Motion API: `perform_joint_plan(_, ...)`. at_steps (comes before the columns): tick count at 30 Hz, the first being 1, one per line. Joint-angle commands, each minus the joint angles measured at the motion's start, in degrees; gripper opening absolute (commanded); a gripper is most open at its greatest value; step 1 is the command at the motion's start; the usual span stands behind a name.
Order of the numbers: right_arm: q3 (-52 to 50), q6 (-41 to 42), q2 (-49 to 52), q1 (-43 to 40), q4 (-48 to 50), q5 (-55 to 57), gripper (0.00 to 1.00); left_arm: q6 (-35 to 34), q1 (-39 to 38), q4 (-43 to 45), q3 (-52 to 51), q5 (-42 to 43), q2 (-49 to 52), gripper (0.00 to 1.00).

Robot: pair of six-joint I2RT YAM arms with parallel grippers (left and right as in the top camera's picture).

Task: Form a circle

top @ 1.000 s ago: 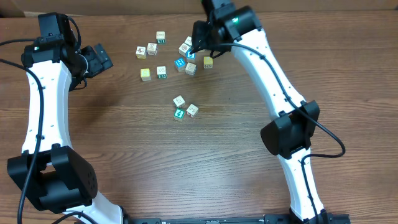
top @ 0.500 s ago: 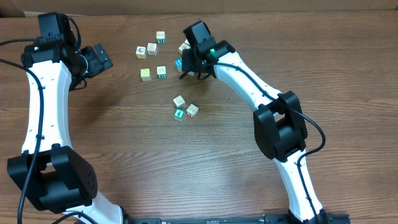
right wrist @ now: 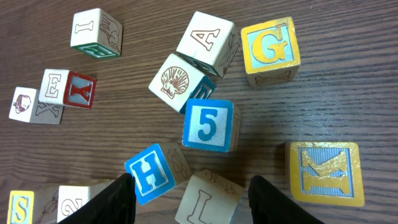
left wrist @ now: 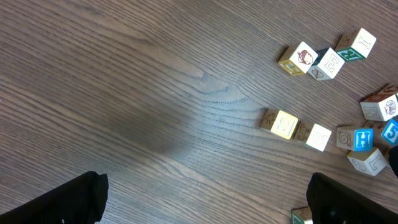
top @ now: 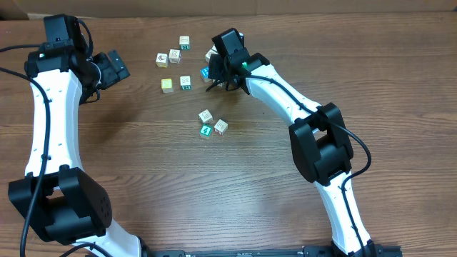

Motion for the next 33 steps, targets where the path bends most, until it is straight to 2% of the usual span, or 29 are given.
perform_joint_plan(1,-0.2,1.1,-0.1,0.2,0.6,1.0,0.56,-0.3,-0.4,0.0,0.0,0.1,0.3,0.99)
perform_joint_plan(13,-0.2,1.0,2.5,0.3,-1.0,1.0,0.55,-0.3,-0.4,0.0,0.0,0.1,0.3,0.99)
perform_joint_plan(18,-0.2,1.0,2.5,0.3,-1.4,1.0,0.47,-0.3,-0.4,0.0,0.0,0.1,0.3,1.00)
perform_joint_plan(33,-0.2,1.0,2.5,0.0,-7.8,1.0,0.47,-0.3,-0.4,0.0,0.0,0.1,0.3,1.00)
